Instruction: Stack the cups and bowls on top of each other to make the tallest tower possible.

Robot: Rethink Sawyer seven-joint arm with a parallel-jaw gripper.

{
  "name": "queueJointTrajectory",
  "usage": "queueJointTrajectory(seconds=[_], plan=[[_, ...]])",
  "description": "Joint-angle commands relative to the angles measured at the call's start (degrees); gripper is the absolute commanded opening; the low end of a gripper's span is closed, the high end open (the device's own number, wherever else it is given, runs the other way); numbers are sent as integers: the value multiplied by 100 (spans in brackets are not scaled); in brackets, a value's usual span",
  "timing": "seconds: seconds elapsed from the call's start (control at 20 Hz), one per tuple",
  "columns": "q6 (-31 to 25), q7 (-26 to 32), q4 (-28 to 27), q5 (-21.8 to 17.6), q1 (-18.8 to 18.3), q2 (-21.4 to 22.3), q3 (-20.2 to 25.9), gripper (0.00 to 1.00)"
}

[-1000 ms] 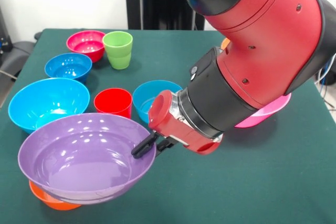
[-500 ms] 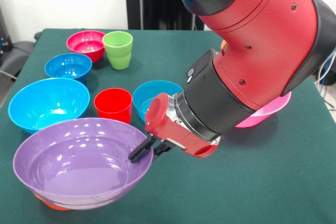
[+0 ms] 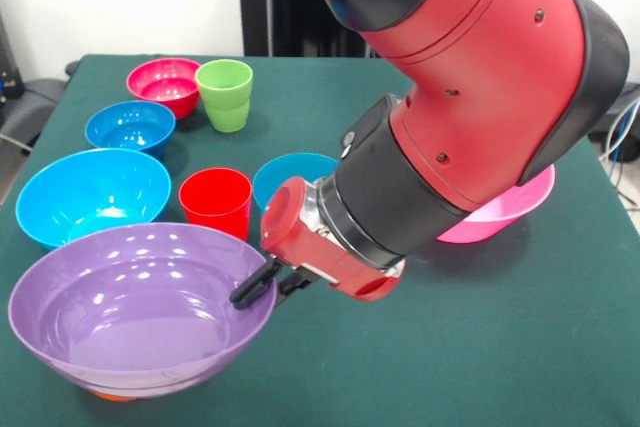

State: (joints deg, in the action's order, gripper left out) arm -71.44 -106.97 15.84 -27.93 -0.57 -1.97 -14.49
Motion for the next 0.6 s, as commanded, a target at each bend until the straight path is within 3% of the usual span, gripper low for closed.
queueJointTrajectory(seconds=[0.05,0.6], plan=[[162,1610,516,-152,-125,-82,119,0],[216,1622,535,-151,-144,-131,8,0]])
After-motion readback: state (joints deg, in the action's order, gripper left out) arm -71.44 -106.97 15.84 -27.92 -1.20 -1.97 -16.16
